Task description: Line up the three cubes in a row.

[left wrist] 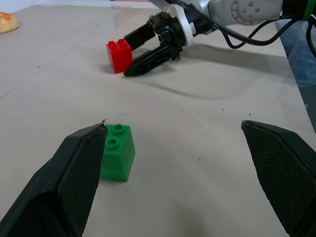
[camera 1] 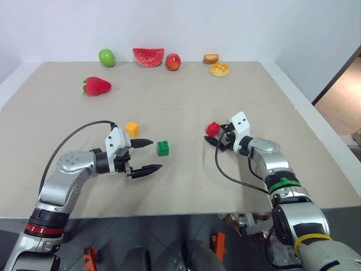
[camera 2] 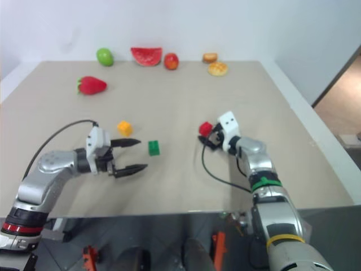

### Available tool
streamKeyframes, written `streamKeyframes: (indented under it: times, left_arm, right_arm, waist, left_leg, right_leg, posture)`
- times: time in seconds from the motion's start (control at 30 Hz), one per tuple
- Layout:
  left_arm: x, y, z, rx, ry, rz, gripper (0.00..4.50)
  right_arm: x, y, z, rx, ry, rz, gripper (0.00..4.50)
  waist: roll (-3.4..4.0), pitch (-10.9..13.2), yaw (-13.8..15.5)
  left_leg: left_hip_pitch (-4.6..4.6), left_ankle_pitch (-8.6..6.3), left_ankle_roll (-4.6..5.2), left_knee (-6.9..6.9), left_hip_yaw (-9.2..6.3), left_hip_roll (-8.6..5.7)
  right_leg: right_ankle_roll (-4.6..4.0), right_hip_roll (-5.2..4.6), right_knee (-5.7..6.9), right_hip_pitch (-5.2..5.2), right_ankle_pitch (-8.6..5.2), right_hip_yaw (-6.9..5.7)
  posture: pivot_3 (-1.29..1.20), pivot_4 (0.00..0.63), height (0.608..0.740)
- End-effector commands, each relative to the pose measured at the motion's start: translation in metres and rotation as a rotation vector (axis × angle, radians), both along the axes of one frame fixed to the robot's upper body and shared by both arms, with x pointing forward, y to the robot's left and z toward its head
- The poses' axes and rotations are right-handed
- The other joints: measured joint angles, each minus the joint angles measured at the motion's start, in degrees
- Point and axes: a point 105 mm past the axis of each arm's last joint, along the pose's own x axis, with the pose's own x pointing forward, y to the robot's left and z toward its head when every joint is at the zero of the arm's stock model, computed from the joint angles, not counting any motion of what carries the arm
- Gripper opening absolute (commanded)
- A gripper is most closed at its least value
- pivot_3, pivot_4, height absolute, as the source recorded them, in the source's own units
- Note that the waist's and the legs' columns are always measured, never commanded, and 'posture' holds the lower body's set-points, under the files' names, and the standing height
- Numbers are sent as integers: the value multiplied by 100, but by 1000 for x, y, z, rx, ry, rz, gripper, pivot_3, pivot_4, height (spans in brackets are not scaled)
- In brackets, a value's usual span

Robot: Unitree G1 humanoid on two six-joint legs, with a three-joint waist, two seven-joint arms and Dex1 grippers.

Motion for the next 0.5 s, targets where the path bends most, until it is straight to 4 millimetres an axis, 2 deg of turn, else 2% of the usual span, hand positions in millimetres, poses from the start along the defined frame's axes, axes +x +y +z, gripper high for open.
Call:
streamKeyframes:
  times: [0.03, 0.2, 0.27, 0.3, 0.4, 0.5]
  left_arm:
    - [-1, 0, 8, -23, -35, 12, 4500]
    - [-2, 4, 0, -17, -16, 38, 4500]
    - [-3, 8, -5, -6, -5, 48, 4500]
    - [-3, 9, -6, -2, -2, 52, 4500]
    - [-2, 12, -4, -2, 0, 57, 4500]
    - [2, 18, 1, -4, 2, 69, 4500]
  right_arm:
    - [6, -1, 18, 4, -58, -3, 4237]
    - [5, -2, 18, 7, -70, 2, 2628]
    - [4, -3, 18, 7, -69, 1, 1904]
    - [4, -4, 17, 7, -68, 2, 1398]
    - [-1, -8, 17, 13, -56, 21, 1299]
    - [-22, -6, 18, 8, -40, 169, 1299]
  waist:
    - [0, 0, 0]
    - [0, 0, 0]
    - [0, 0, 0]
    - [0, 0, 0]
    - [0, 0, 0]
    - [0, 0, 15]
  left_leg:
    - [0, 0, 0, -1, 0, 0]
    - [0, 0, 0, -6, 2, -2]
    - [0, 0, 0, -8, 2, -1]
    - [0, 0, 0, -8, 0, -1]
    - [1, 0, 0, -7, 1, -2]
    - [-1, 0, 0, -8, 0, -2]
  right_leg:
    - [0, -1, 0, 0, 0, 0]
    - [0, -4, 0, -3, 0, 1]
    - [0, -3, 0, -4, 0, 1]
    - [0, -3, 0, -3, 0, -1]
    - [0, -3, 0, -3, 0, 1]
    - [0, -4, -1, -4, 0, -1]
  posture:
    - [0, 150, 740]
    - [0, 150, 740]
    - [0, 150, 740]
    - [0, 150, 740]
    - [0, 150, 740]
    - [0, 150, 740]
